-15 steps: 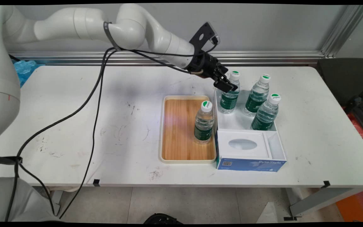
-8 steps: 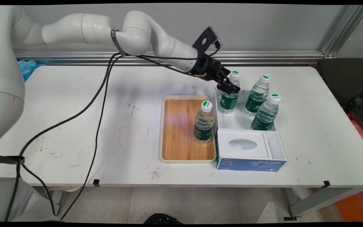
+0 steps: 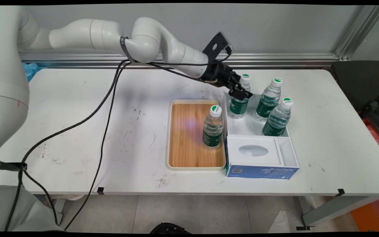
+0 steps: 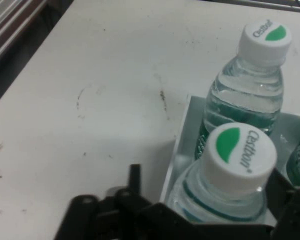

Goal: Pick up the green bottle from the white box, then place the picked object on the tray

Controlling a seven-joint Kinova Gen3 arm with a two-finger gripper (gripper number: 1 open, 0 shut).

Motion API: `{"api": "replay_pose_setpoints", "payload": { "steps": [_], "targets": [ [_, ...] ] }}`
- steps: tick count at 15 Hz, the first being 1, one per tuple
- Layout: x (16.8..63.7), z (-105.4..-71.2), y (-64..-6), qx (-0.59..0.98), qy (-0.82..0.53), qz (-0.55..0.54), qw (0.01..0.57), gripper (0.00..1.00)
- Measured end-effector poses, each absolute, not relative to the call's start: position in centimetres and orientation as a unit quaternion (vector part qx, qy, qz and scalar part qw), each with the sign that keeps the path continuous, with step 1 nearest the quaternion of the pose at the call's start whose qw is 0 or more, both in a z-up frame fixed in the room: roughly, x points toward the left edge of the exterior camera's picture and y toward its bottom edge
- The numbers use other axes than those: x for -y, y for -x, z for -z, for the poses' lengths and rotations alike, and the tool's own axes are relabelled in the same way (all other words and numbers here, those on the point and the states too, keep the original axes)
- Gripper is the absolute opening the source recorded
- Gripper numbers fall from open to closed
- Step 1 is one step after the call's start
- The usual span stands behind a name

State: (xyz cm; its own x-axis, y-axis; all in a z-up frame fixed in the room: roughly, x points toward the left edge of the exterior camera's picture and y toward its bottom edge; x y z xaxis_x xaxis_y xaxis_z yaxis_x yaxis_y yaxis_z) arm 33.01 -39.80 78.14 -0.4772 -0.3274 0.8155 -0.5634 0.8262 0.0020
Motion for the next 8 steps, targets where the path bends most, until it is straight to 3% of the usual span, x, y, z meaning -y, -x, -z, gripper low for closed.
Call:
{"api": "replay_pose_setpoints", "payload": {
  "steps": [1,8],
  "targets": [
    [39.8,-77.99,-32.98,0.849,-0.262,-0.133,0.439,0.0],
    [39.37,-77.57,-32.85,0.851,-0.259,-0.121,0.441,0.0]
  ]
}}
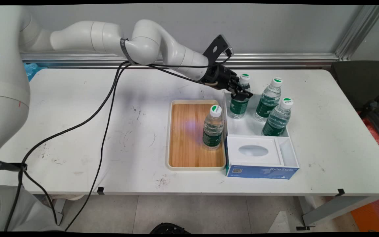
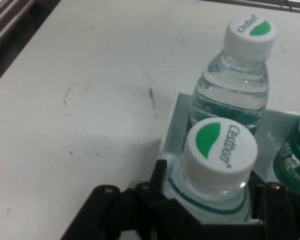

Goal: Place the picked object on the tray

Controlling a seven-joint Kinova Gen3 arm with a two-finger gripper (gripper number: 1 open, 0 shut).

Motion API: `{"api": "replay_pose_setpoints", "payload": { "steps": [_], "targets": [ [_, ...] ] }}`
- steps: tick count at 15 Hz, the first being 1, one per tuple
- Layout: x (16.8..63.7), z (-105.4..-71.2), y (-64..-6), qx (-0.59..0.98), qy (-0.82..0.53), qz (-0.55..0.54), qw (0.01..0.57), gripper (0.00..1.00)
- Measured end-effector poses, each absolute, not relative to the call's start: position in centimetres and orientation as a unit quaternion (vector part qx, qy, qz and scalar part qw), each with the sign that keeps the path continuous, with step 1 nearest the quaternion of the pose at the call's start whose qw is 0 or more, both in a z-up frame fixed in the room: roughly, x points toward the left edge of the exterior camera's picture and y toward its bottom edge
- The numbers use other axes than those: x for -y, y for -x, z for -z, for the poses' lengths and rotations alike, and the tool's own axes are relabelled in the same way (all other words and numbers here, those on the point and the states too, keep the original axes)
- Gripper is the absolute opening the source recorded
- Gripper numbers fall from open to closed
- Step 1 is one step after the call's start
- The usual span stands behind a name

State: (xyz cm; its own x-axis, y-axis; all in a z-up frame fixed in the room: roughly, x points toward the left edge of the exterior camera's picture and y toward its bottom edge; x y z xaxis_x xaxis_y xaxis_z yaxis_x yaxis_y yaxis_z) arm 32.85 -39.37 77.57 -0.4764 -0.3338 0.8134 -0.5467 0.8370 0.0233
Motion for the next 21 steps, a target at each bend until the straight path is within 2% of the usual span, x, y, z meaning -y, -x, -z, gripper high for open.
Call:
{"api": "replay_pose_setpoints", "payload": {
  "steps": [7,14,21],
  "targets": [
    [39.3,-79.3,-32.6,0.848,-0.245,-0.126,0.454,0.0],
    [38.0,-83.8,-32.7,0.845,-0.232,-0.13,0.463,0.0],
    [34.2,-89.2,-36.9,0.867,-0.226,-0.133,0.423,0.0]
  ]
}}
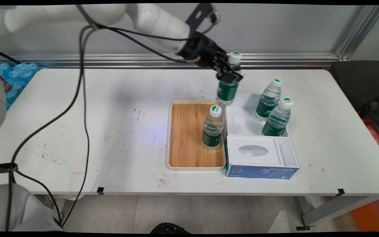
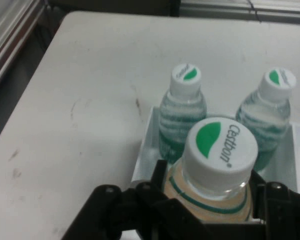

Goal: Place the picked object on the tray

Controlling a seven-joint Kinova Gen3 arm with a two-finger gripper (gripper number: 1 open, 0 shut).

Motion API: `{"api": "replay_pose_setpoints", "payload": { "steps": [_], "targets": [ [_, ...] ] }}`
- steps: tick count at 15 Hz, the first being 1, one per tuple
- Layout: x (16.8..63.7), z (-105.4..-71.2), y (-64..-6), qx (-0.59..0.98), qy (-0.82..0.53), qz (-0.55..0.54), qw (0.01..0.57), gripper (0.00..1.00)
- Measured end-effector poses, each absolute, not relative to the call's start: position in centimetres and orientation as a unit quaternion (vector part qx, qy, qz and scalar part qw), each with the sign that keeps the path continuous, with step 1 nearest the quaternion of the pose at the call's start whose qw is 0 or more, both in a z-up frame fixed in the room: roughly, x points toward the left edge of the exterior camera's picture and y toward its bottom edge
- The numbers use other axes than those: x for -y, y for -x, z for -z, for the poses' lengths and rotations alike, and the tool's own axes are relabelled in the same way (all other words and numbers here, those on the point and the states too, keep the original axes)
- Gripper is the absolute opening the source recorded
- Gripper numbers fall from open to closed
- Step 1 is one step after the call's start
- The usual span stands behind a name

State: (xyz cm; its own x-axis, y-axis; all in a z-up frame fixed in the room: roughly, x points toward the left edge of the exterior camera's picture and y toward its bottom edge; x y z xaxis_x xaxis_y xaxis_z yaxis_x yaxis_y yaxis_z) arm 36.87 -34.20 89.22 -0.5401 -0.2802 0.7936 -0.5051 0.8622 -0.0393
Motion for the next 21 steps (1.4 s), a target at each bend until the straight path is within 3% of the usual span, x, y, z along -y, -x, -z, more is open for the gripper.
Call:
{"api": "replay_pose_setpoints", "payload": {
  "steps": [6,12,21],
  "targets": [
    [29.9,-91.2,-41.9,0.876,-0.256,-0.134,0.387,0.0],
    [24.9,-89.6,-45.0,0.879,-0.277,-0.124,0.368,0.0],
    [20.8,-87.3,-46.5,0.886,-0.27,-0.112,0.359,0.0]
  ]
}}
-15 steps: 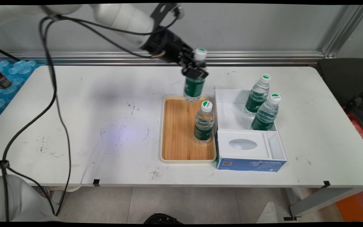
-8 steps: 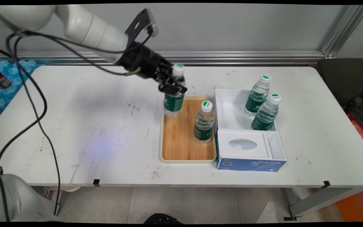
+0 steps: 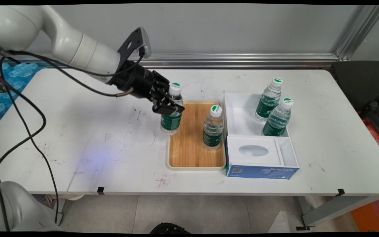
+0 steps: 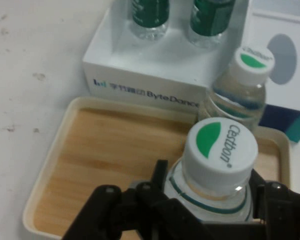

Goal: Place the picked object on the tray

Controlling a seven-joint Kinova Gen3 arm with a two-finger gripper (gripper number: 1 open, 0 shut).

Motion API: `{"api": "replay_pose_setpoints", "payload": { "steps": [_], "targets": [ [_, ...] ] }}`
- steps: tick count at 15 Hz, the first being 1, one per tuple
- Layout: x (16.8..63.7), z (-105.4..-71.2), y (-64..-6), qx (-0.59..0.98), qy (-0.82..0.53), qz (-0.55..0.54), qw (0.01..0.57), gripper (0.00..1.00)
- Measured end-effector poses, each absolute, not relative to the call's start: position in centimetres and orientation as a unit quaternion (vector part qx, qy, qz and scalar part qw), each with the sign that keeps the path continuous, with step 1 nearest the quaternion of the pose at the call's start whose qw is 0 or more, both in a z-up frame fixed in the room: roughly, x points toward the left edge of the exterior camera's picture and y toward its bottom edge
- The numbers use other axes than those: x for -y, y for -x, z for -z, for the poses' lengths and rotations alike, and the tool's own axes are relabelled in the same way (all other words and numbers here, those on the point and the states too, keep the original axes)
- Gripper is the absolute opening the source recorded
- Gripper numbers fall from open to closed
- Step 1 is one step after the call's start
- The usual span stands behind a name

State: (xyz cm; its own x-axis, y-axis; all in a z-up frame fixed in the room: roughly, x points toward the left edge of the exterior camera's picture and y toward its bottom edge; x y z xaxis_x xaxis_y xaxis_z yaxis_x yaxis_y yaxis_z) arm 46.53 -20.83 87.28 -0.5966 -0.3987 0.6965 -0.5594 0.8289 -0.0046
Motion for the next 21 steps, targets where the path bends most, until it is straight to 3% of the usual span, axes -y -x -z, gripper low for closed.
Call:
{"api": "replay_pose_setpoints", "payload": {
  "steps": [21],
  "targets": [
    [21.3,-81.5,-43.7,0.896,-0.216,-0.088,0.377,0.0]
  ]
}}
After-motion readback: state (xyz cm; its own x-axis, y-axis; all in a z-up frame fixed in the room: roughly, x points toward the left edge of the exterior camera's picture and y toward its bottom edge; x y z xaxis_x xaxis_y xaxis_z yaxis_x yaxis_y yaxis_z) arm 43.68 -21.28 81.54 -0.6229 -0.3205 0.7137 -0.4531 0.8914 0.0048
